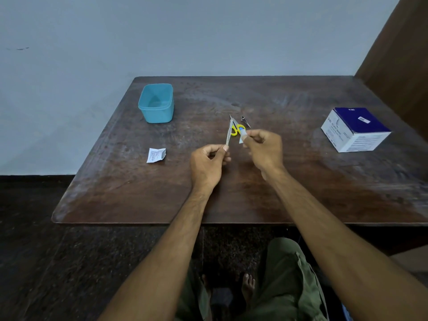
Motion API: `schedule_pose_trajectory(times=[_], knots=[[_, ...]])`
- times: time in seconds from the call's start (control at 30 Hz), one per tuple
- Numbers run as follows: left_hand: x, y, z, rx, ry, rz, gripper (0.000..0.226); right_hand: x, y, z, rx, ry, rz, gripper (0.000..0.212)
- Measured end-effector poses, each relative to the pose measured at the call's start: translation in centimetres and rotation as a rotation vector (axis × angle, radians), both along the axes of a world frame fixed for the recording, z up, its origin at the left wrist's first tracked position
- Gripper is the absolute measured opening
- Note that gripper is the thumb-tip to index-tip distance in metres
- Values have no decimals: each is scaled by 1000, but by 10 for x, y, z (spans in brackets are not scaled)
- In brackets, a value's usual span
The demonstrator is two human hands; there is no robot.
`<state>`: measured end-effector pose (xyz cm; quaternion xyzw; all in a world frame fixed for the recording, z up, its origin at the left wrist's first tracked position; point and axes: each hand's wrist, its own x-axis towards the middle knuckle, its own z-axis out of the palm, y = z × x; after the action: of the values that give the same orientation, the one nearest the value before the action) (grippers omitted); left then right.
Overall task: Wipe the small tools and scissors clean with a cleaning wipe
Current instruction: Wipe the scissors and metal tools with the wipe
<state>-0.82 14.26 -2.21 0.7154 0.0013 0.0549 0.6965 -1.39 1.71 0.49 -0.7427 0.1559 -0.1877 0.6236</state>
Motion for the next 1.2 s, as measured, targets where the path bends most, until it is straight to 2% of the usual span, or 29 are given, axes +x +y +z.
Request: schedule_pose_trajectory(times=[0.17,0.27,0.63,0.77,0.9,1.03,1.2], knots=[[-3,-1,4,33,17,-21,10,-3,14,-1,137,18,45,3],[-4,0,6,35,14,-39,10,-2,19,-1,157,24,53,8],[-1,8,15,106,84,-128,9,0,21,-2,218,69,80,4],[9,16,19,143,90,-44,13,7,27,0,226,69,65,9],[30,34,32,216,76,85,16,16,32,10,199,43,72,4],[66,68,56,338,44,196,25,26,34,19,154,25,92,9],[117,111,91,599,78,305,19,35,35,21,123,11,100,12]])
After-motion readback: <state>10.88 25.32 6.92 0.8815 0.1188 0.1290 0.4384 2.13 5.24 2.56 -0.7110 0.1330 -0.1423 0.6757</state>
